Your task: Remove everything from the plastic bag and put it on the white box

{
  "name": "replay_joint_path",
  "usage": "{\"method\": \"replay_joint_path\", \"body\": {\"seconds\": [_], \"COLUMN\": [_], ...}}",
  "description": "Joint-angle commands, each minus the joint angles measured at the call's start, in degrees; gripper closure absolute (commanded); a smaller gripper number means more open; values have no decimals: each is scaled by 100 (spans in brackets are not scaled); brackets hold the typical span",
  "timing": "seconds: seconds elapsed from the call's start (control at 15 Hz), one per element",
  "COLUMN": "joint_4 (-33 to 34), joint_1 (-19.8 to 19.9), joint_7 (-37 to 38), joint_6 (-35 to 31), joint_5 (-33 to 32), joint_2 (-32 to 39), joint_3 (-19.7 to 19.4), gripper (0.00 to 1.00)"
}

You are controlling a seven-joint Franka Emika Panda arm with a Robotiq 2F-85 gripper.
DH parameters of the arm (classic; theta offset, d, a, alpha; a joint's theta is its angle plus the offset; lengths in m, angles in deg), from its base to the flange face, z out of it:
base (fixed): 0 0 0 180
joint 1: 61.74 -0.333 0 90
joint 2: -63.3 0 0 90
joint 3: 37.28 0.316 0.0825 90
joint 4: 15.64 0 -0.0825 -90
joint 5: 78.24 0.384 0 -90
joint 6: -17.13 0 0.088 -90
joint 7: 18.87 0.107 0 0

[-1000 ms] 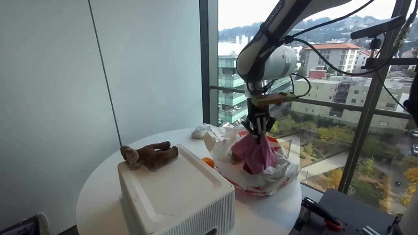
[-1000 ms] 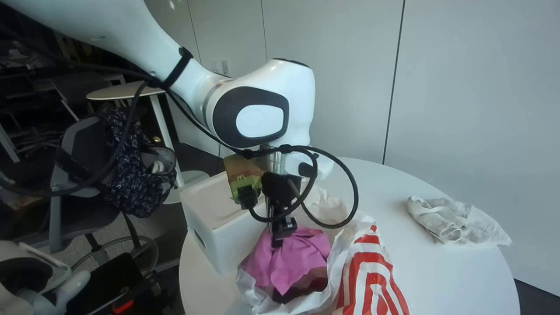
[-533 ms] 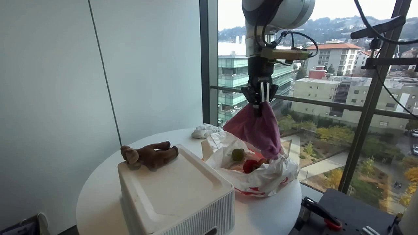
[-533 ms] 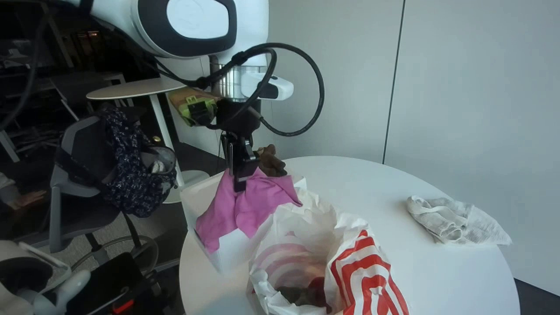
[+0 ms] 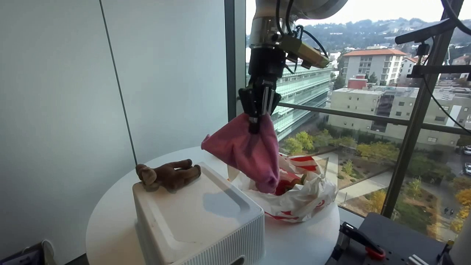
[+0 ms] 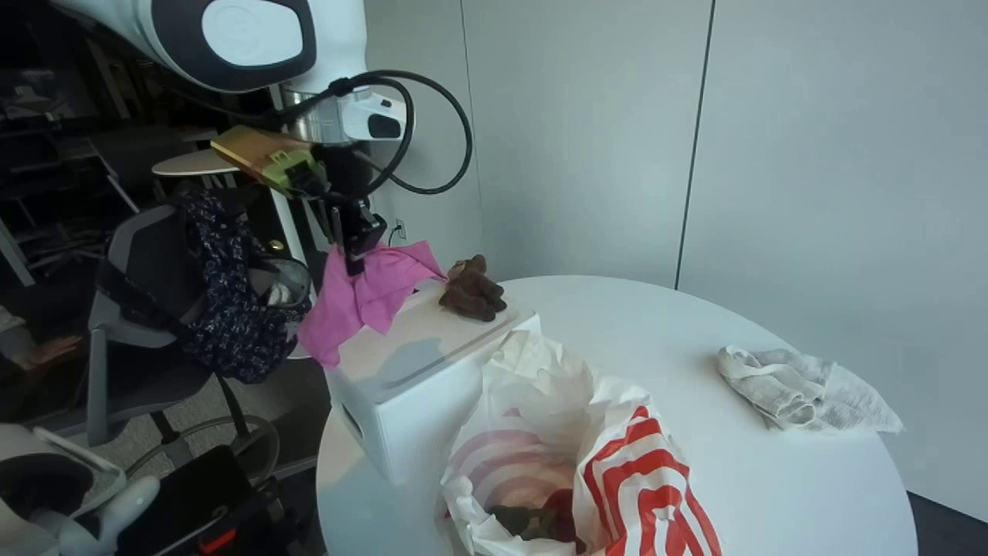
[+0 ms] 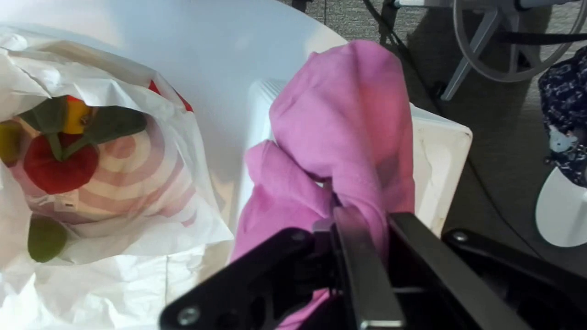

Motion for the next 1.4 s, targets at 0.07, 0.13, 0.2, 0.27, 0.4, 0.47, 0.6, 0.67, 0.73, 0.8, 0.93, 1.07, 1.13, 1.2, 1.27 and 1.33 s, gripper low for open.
{"method": "replay_joint_path", "body": {"seconds": [0.07, 0.13, 0.2, 0.27, 0.4, 0.47, 0.6, 0.67, 0.73, 0.8, 0.93, 1.07, 1.13, 1.2, 1.27, 1.33], "joint_4": [-210, -199, -188, -176, -192, -223, -238, -285, -297, -317, -386, -503, -505, -476, -414, -391], "joint_1": [-696, -809, -907, -980, -1058, -1056, -1018, -964, -917, -870, -768, -706, -643, -530, -430, -307], "joint_7": [-520, -537, -518, -522, -496, -398, -275, -176, -48, 90, 411, 1058, 1372, 1704, 1998, 2087], "joint_6": [-1435, -1675, -1960, -2217, -2938, -3451, -4185, -4539, -4778, -4909, -5199, -5675, -5770, -5790, -5758, -5582], "joint_5": [383, 367, 330, 288, 177, 76, -230, -496, -748, -1013, -1612, -2734, -3231, -3683, -4009, -3980], "joint_2": [672, 882, 1102, 1312, 1756, 1967, 2371, 2539, 2689, 2797, 2878, 2773, 2683, 2594, 2547, 2491], "joint_3": [538, 646, 764, 859, 1045, 1148, 1277, 1308, 1302, 1259, 1118, 673, 428, 198, 5, -108], "gripper": [97, 97, 97, 97, 97, 97, 97, 89, 64, 64, 51, 37, 29, 22, 15, 7]}}
